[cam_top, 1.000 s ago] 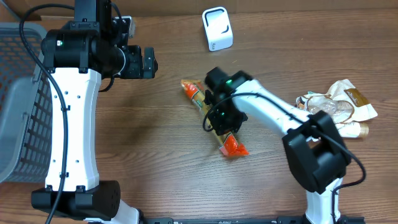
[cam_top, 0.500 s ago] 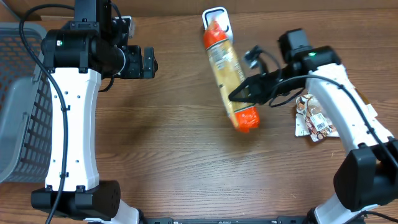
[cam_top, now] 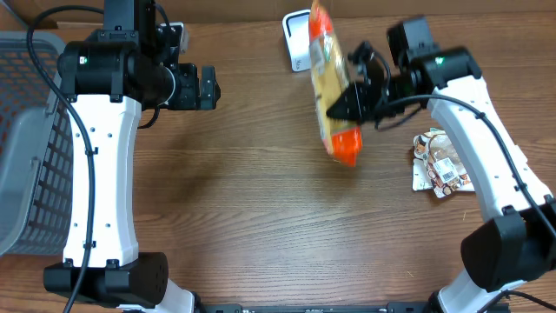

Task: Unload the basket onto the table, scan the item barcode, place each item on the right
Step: 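Raise the spaghetti pack and hold its barcode before the scanner, then carry the spaghetti pack right and lay it on the pile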

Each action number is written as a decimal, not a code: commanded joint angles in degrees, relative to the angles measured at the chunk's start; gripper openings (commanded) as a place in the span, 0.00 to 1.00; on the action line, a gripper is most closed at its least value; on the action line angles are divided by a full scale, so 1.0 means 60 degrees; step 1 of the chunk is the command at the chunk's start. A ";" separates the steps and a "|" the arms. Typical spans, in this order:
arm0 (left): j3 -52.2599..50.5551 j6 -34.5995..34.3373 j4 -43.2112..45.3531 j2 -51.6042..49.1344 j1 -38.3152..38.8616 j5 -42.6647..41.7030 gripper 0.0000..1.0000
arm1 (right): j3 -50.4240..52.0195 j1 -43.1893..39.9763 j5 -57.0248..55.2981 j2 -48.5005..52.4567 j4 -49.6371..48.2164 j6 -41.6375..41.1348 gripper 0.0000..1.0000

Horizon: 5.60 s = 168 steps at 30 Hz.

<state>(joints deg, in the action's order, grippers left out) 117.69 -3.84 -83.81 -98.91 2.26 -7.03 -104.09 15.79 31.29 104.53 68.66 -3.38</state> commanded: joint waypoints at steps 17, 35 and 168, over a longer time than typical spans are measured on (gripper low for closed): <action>0.0026 0.0215 0.0007 -0.0029 0.0109 0.0000 1.00 | -0.2215 0.1461 -1.1387 0.2962 -0.5049 0.1504 0.04; 0.0026 0.0215 0.0007 -0.0029 0.0109 0.0000 0.99 | -0.2208 0.2036 -1.4287 0.5388 -0.7912 0.6116 0.04; 0.0026 0.0215 0.0007 -0.0029 0.0124 0.0000 0.99 | 0.7734 -0.1264 -0.5446 -1.0302 -0.3865 -0.2605 1.00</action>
<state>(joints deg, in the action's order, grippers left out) 117.69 -3.84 -83.79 -98.91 2.26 -7.05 -66.24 8.01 -1.63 49.93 50.41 -19.46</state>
